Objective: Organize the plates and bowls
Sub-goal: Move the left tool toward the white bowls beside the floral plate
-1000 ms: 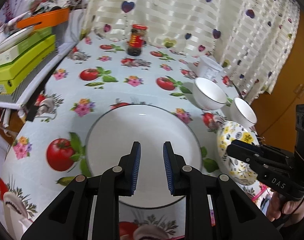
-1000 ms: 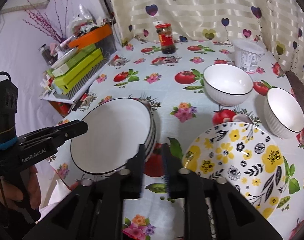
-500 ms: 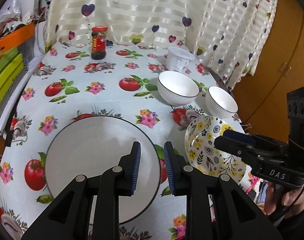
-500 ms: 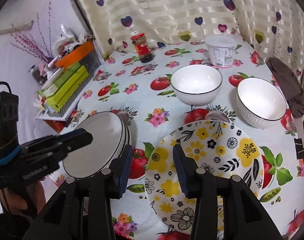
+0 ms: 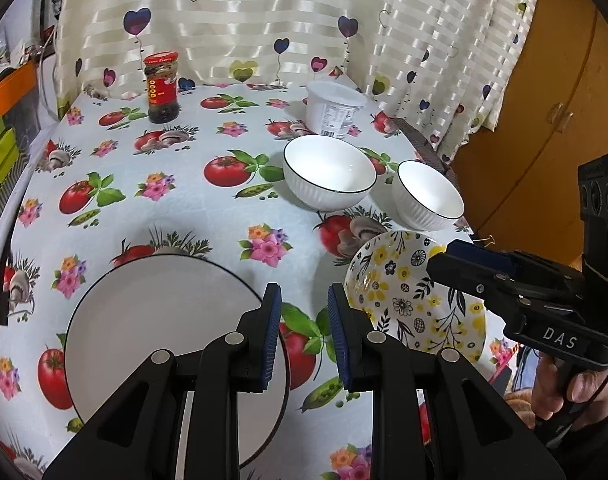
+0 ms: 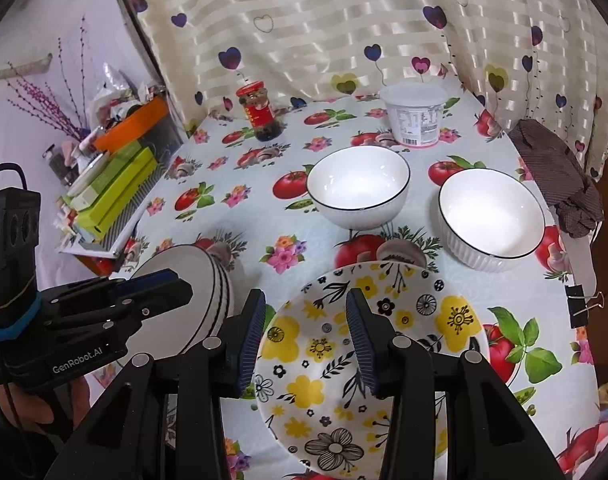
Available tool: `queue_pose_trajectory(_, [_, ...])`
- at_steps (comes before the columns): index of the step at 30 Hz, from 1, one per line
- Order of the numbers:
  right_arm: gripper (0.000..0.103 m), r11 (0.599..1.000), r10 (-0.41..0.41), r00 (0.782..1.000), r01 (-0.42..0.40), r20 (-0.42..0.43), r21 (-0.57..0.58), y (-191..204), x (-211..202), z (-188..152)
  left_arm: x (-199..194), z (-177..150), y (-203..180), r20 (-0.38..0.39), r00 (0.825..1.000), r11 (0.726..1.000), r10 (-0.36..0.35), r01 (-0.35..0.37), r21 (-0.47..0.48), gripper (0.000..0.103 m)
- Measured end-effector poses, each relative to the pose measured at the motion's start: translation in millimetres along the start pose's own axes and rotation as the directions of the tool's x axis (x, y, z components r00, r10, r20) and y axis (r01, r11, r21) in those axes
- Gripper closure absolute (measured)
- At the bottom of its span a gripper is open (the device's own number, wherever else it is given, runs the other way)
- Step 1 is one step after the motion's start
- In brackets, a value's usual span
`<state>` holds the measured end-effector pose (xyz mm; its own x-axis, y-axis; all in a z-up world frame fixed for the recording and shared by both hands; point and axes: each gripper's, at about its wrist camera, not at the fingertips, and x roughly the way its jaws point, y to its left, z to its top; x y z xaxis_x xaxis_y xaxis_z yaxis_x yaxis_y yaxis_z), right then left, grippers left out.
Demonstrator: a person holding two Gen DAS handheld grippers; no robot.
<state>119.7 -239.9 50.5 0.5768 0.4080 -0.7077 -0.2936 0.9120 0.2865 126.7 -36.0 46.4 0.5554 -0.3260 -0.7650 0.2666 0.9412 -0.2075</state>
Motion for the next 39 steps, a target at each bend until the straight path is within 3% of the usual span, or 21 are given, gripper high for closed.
queue_pose_trajectory(5, [0.062,1.0,-0.007,1.0,0.007,0.002,0.027,-9,2,4,7,9,2,-0.019,0.999,0.999,-0.03,0.03,-0.019,0.078])
queue_pose_trajectory(16, [0.062,0.995,-0.006,1.0,0.008,-0.024,0.098,-36,20,21,20,40,5,-0.048,0.999,1.0,-0.021,0.021,0.006,0.078])
queue_pose_trajectory(29, [0.062,0.986,0.007,0.999,0.0,-0.039,0.169,-63,29,44,51,79,21,-0.116,0.99,0.995,-0.083,0.076,-0.062,0.078])
queue_pose_trajectory(39, [0.062,0.974,0.021,0.996,-0.001,-0.088,0.225,-79,61,61,90,99,25,-0.178,0.978,0.99,-0.11,0.093,-0.103,0.078])
